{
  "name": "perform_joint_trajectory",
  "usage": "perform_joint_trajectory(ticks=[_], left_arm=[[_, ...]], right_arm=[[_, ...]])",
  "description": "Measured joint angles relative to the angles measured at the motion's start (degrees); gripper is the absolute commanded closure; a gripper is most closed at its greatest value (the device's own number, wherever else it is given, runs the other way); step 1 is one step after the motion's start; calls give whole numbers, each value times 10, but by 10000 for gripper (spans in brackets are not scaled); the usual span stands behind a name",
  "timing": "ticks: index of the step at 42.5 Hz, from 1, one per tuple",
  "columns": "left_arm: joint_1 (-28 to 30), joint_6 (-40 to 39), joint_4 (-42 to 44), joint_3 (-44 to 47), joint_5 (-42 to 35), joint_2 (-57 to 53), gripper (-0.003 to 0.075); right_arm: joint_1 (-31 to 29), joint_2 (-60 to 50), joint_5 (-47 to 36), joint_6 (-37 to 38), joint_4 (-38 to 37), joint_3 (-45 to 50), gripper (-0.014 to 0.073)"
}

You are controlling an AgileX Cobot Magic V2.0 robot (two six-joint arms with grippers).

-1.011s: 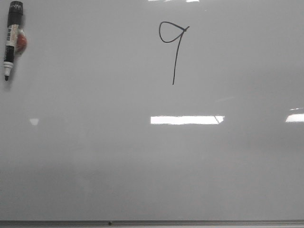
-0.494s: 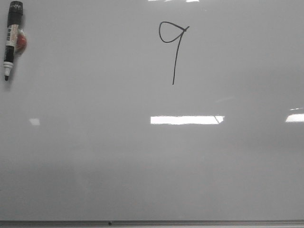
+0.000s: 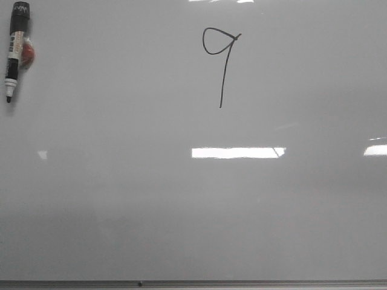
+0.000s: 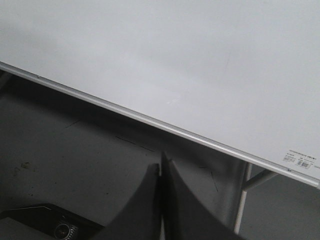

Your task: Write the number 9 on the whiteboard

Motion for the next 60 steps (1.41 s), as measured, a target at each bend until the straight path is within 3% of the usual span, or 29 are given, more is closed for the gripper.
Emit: perform_joint_trajectory(ticks=[60], left_arm=[[10, 0, -2, 0, 0, 0, 739]], right_arm=[[-7, -8, 0, 0, 0, 10, 662]])
